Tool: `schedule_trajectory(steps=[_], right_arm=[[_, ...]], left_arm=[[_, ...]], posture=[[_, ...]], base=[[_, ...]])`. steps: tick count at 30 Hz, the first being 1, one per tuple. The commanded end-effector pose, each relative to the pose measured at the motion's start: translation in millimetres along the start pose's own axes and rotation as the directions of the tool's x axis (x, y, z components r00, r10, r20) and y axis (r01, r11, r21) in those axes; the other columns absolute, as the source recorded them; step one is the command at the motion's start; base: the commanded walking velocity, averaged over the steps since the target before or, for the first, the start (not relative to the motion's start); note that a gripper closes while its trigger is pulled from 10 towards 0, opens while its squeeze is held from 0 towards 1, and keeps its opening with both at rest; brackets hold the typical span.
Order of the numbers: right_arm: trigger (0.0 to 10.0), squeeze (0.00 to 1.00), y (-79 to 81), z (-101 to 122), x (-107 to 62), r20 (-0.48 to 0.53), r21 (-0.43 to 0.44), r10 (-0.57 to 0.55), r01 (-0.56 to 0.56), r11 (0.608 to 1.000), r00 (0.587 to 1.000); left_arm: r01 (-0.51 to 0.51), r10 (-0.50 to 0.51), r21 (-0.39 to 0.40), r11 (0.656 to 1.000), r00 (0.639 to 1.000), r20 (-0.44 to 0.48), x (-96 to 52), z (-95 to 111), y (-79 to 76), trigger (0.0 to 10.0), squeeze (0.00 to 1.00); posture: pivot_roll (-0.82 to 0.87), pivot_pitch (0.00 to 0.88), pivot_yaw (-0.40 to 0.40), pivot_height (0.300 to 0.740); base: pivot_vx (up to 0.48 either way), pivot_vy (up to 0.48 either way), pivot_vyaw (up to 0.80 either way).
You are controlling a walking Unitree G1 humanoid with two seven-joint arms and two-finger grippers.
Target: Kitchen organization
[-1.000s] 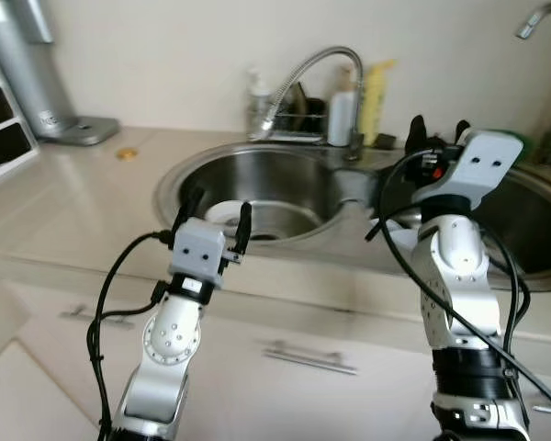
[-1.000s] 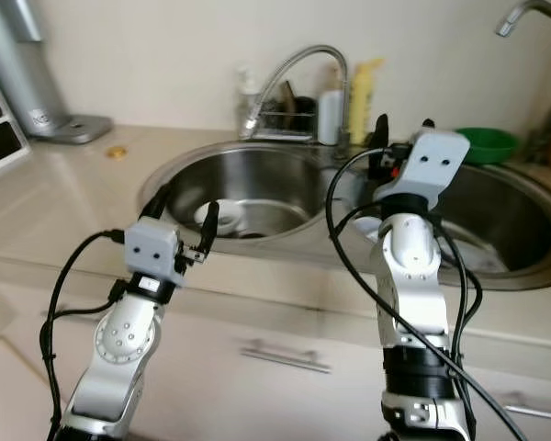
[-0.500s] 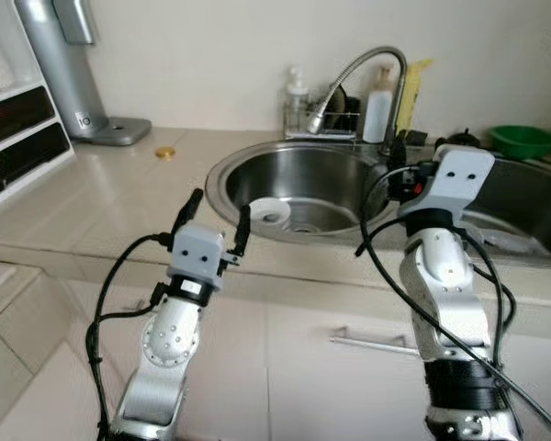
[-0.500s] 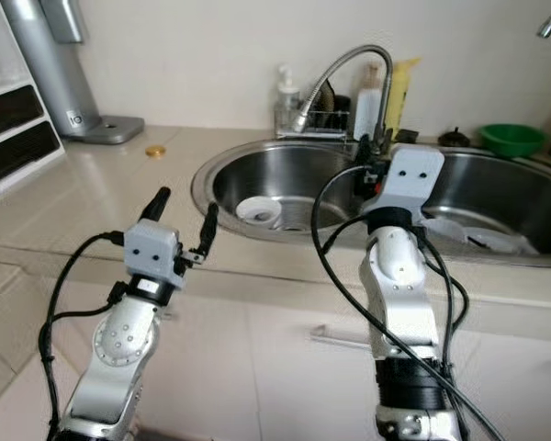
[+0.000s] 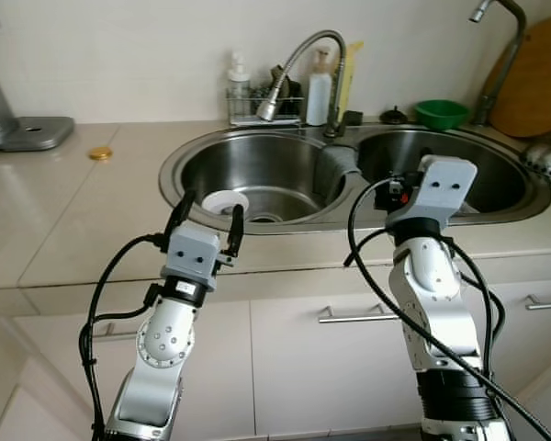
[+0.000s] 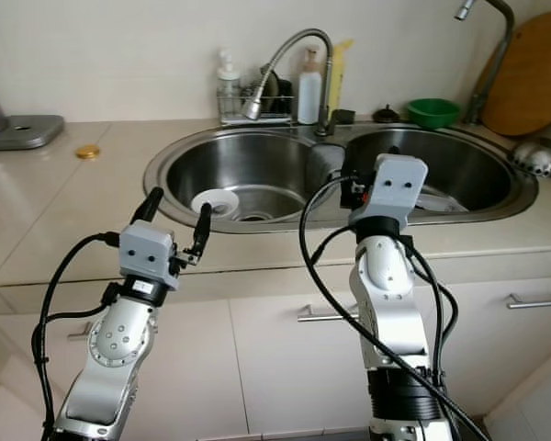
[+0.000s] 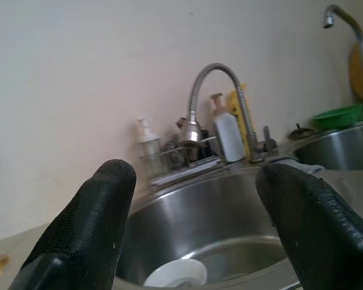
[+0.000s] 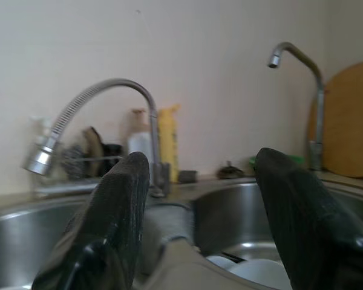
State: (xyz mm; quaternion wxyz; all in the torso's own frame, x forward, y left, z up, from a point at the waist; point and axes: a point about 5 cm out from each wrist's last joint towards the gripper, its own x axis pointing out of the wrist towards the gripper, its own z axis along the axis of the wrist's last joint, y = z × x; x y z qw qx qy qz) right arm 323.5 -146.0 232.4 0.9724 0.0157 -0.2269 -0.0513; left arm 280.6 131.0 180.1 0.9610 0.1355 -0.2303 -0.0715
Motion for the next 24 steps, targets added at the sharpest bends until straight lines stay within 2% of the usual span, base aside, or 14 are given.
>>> schedule_trajectory(steps=[1, 8, 14, 17, 20, 24], right_arm=[[10.0, 0.00, -0.6, 4, -2.1, 0.027, -0.011, -0.013, 0.013, 1.000, 1.000], [10.0, 0.00, 2.4, -10, -13.8, -0.003, -0.074, 0.029, -0.029, 0.997, 1.000], [10.0, 0.00, -3.7, -25, -34.5, -0.037, -0.147, 0.062, -0.067, 0.987, 0.997], [10.0, 0.00, -11.0, -24, -40.1, -0.007, -0.194, 0.047, -0.047, 0.980, 0.999], [10.0, 0.00, -13.2, -25, -41.6, -0.001, -0.206, 0.039, -0.039, 0.978, 0.999], [10.0, 0.00, -12.1, -26, -41.0, 0.006, -0.209, 0.037, -0.035, 0.977, 0.999]], left_arm=[[0.005, -0.006, 0.016, 1.000, 1.000, 0.007, 2.0, 1, 0.2, 10.0, 0.00], [0.018, -0.017, 0.034, 0.999, 1.000, -0.020, -2.4, -5, -1.6, 10.0, 0.00], [0.083, -0.074, 0.099, 0.992, 0.993, -0.092, -26.6, -19, -2.4, 10.0, 0.00], [0.109, -0.098, 0.116, 0.987, 0.990, -0.101, -34.5, -21, -5.1, 10.0, 0.00], [0.111, -0.099, 0.115, 0.987, 0.990, -0.100, -34.9, -21, -6.3, 10.0, 0.00], [0.106, -0.097, 0.117, 0.988, 0.992, -0.078, -28.4, -18, -9.0, 10.0, 0.00]], posture=[[-0.02, 0.000, 0.013, 0.740], [-0.03, 0.000, 0.014, 0.740], [-0.03, 0.000, 0.015, 0.740], [-0.03, 0.000, 0.015, 0.740], [-0.03, 0.000, 0.013, 0.740], [-0.04, 0.000, 0.012, 0.740]], base=[[0.000, 0.000, -0.80], [0.000, 0.000, -0.80], [0.000, 0.000, -0.80], [0.000, 0.000, -0.80], [0.000, 0.000, -0.80], [0.000, 0.000, -0.80]])
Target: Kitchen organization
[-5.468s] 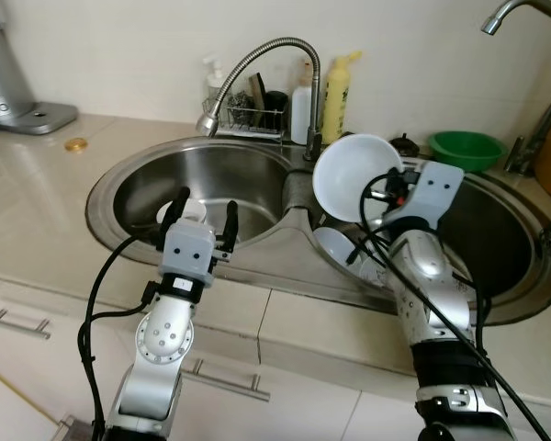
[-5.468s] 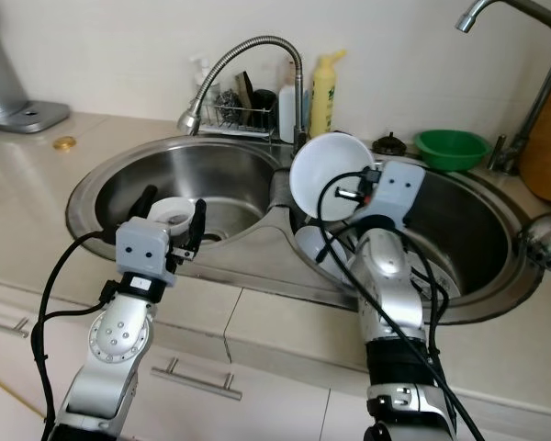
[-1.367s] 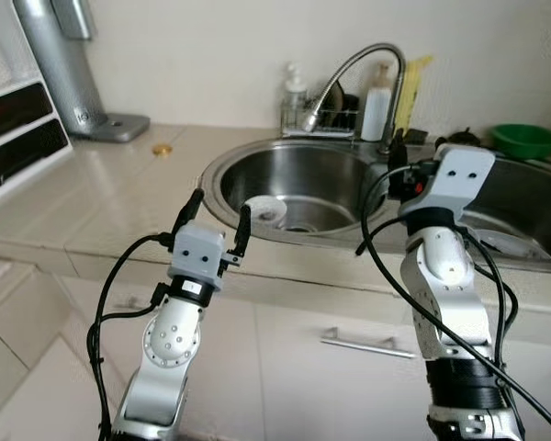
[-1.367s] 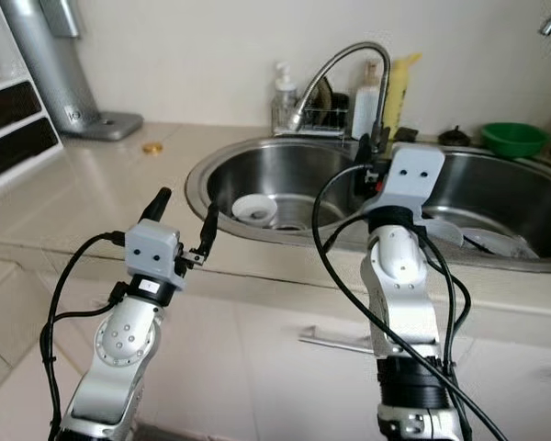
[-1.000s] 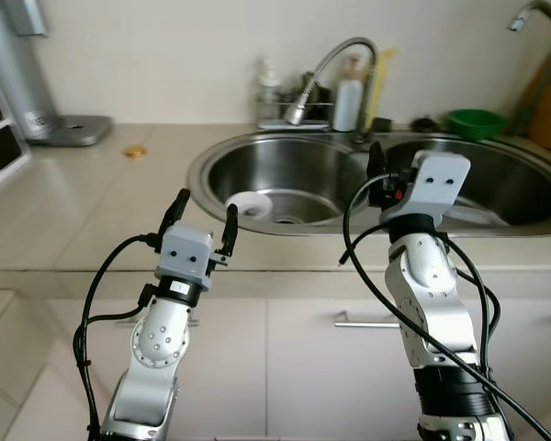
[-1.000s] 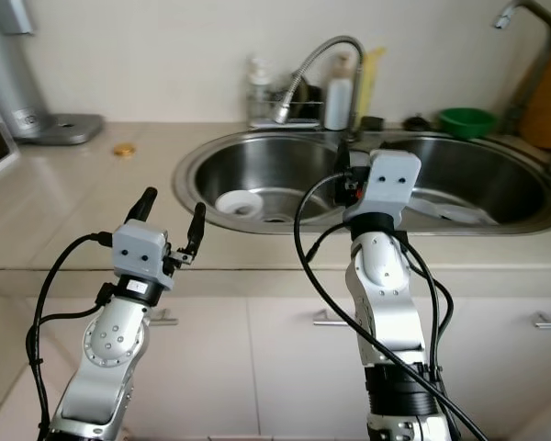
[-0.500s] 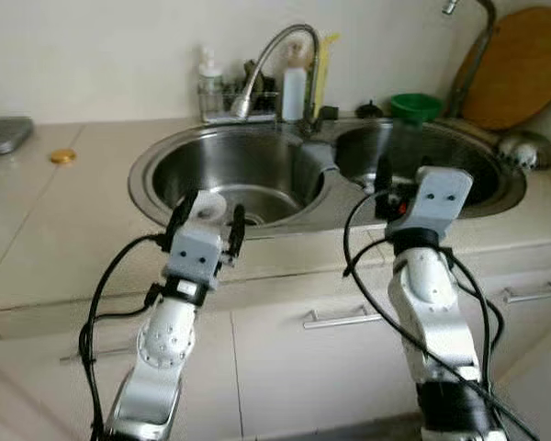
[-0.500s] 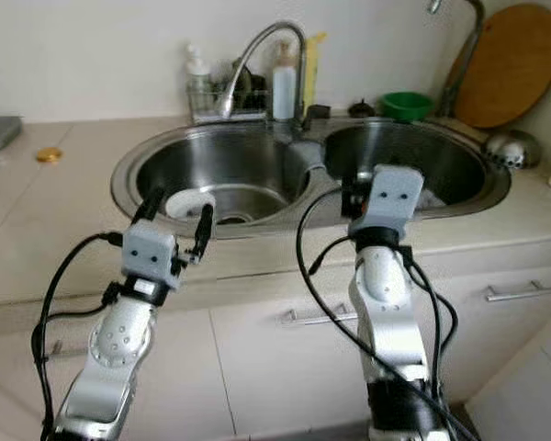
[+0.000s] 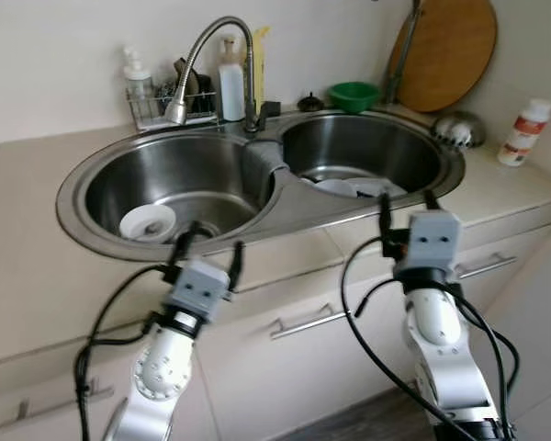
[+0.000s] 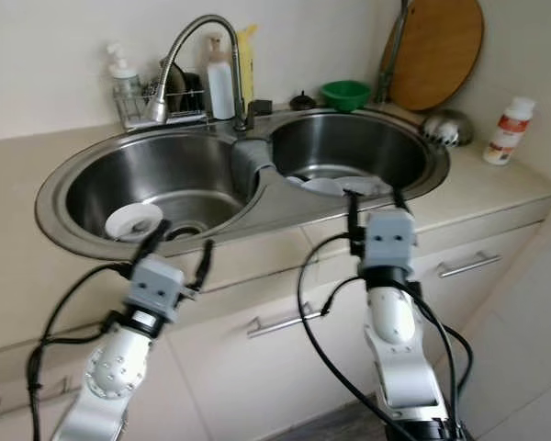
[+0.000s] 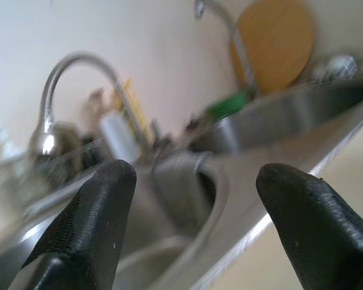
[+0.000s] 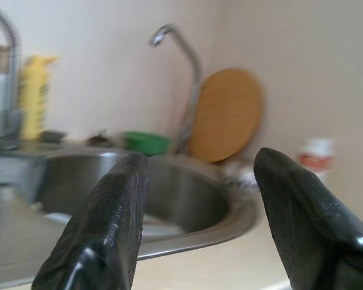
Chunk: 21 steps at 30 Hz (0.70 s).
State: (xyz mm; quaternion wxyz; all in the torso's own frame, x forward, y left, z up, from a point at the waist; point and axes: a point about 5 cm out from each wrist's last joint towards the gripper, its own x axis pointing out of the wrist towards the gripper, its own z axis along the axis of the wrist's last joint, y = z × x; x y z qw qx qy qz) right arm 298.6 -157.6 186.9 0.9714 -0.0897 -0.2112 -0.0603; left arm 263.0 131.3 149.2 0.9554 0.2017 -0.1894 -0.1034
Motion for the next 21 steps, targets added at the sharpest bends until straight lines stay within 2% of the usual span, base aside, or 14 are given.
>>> schedule_trajectory(steps=[1, 7, 21], right_arm=[[10.0, 0.00, 4.2, 5.8, 1.0, 0.035, 0.001, 0.003, -0.003, 1.000, 0.999], [10.0, 0.00, 6.3, 6.7, 2.4, 0.049, -0.003, 0.005, -0.005, 1.000, 0.999], [10.0, 0.00, 5.6, -2.2, -3.9, 0.027, -0.042, -0.005, 0.006, 0.999, 1.000]], left_arm=[[-0.006, 0.006, 0.012, 1.000, 1.000, 0.014, 3.1, 1.7, 1.4, 10.0, 0.00], [-0.014, 0.014, 0.006, 1.000, 0.999, 0.048, 10.9, 7.6, 3.3, 10.0, 0.00], [0.009, -0.009, -0.006, 1.000, 1.000, 0.027, 5.1, 2.4, -2.1, 10.0, 0.00]], posture=[[-0.04, 0.000, 0.013, 0.740], [-0.04, 0.000, 0.015, 0.740], [-0.04, 0.000, 0.022, 0.740]], base=[[0.000, 0.000, -0.80], [0.000, 0.000, -0.80], [0.000, 0.000, -0.80]])
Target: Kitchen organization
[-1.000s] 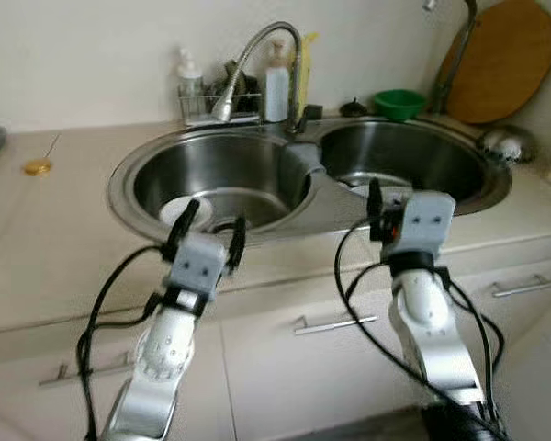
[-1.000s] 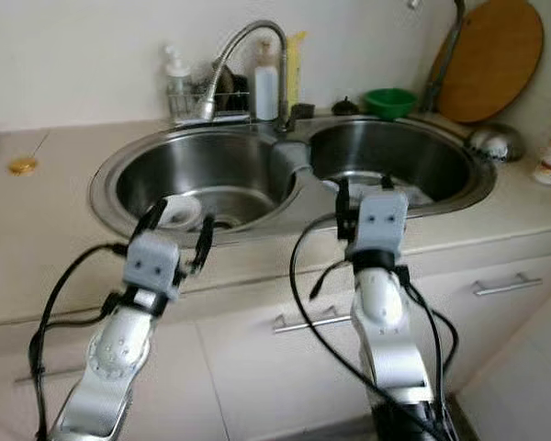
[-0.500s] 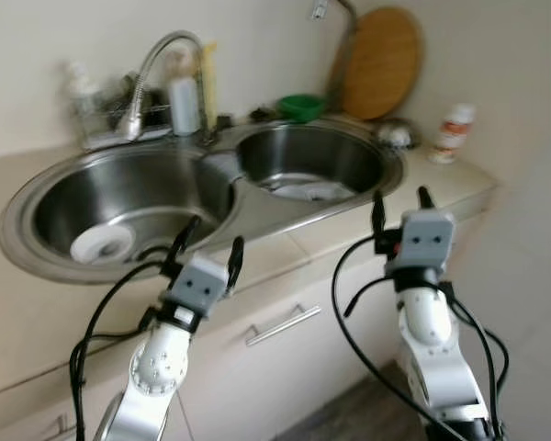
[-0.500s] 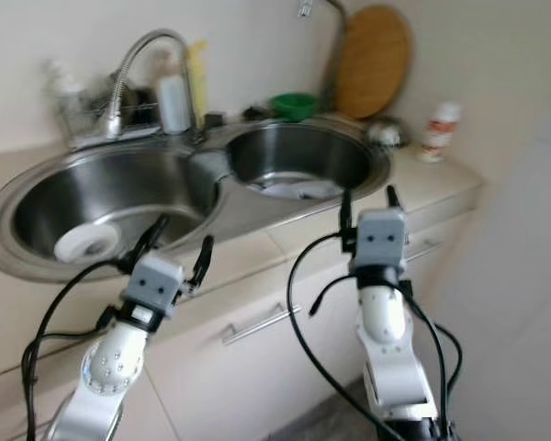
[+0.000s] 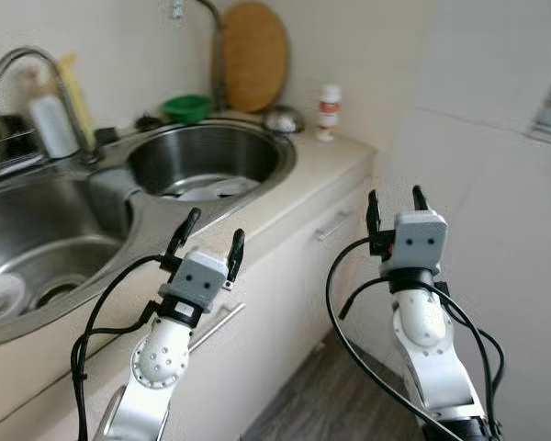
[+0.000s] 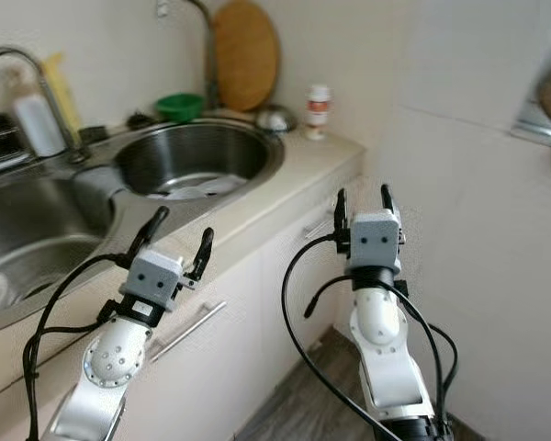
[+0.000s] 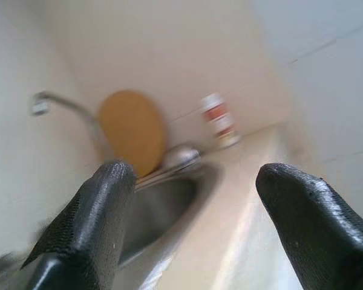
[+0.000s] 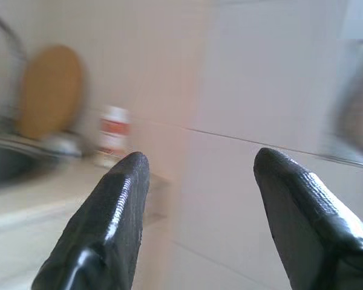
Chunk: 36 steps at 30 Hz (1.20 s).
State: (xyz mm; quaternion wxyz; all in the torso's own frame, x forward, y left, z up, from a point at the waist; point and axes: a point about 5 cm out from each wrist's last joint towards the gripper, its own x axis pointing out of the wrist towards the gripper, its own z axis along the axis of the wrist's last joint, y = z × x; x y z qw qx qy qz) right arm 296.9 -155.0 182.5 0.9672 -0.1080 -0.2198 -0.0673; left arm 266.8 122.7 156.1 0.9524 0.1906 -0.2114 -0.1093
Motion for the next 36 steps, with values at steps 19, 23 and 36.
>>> schedule_trajectory(steps=[19, 23, 36], right_arm=[[10.0, 0.00, 13.3, -100, -72.9, -0.550, -0.161, 0.211, -0.350, 0.923, 0.808], [10.0, 0.00, 14.6, -110, -86.4, -0.609, -0.166, 0.248, -0.427, 0.889, 0.753], [10.0, 0.00, 22.5, -122, -97.4, -0.655, -0.148, 0.314, -0.524, 0.839, 0.687]], left_arm=[[0.119, -0.144, -0.083, 0.989, 0.879, -0.455, -76.9, -77, -34.5, 10.0, 0.00], [0.132, -0.165, -0.101, 0.986, 0.865, -0.475, -82.6, -79, -38.9, 10.0, 0.00], [0.157, -0.190, -0.107, 0.982, 0.817, -0.544, -88.0, -94, -43.6, 10.0, 0.00]], posture=[[-0.05, 0.000, 0.028, 0.740], [-0.04, 0.000, 0.026, 0.740], [-0.05, 0.000, 0.028, 0.740]], base=[[0.000, 0.000, -0.80], [0.000, 0.000, -0.80], [0.000, 0.000, -0.80]])
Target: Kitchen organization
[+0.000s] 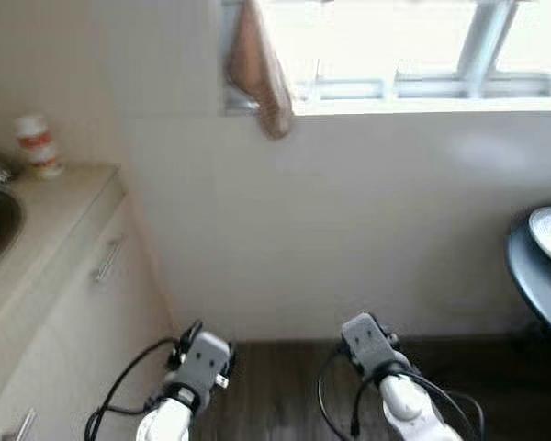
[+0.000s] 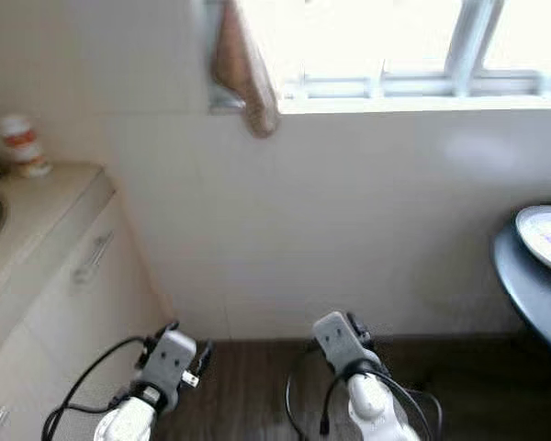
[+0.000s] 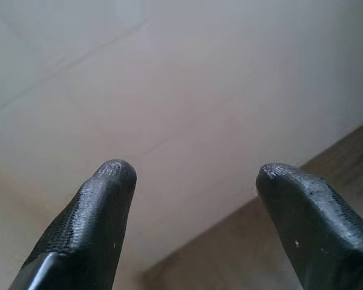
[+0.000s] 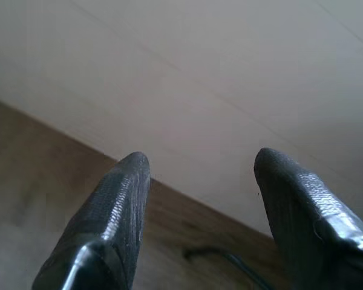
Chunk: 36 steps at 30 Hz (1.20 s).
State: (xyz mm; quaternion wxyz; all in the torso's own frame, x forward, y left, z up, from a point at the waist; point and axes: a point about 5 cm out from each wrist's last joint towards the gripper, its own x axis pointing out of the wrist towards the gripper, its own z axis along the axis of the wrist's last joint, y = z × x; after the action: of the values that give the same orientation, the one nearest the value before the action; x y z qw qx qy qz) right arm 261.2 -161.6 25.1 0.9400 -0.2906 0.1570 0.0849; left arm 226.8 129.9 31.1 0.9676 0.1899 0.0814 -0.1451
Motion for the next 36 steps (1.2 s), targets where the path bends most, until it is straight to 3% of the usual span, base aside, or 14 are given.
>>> schedule_trajectory(steps=[1, 10, 31, 36], right_arm=[[10.0, 0.00, 3.7, 8, 2.2, 0.025, 0.006, 0.011, -0.011, 1.000, 1.000], [10.0, 0.00, 3.3, 11, 4.1, 0.049, -0.018, 0.004, -0.003, 1.000, 0.999], [10.0, 0.00, -5.8, 17, 5.9, 0.099, -0.029, -0.054, 0.057, 0.998, 0.994], [10.0, 0.00, -8.6, 19, 6.3, 0.107, -0.021, -0.078, 0.080, 0.997, 0.991]], left_arm=[[-0.003, 0.004, 0.026, 1.000, 1.000, -0.031, -2.8, -7, 6.2, 10.0, 0.00], [-0.009, 0.010, 0.031, 0.999, 0.999, -0.035, 0.6, -7, 6.8, 10.0, 0.00], [-0.033, 0.033, 0.010, 0.999, 0.999, -0.028, 5.7, -6, 6.9, 10.0, 0.00], [-0.049, 0.049, -0.031, 0.998, 0.999, 0.000, 6.4, -3, 10.1, 10.0, 0.00]], posture=[[-0.05, 0.000, 0.028, 0.740], [-0.05, 0.000, 0.027, 0.740], [-0.05, 0.000, 0.018, 0.740], [-0.05, 0.000, 0.017, 0.740]], base=[[0.000, 0.000, -0.80], [0.000, 0.000, -0.50], [0.000, -0.463, 0.00], [0.000, 0.000, 0.00]])
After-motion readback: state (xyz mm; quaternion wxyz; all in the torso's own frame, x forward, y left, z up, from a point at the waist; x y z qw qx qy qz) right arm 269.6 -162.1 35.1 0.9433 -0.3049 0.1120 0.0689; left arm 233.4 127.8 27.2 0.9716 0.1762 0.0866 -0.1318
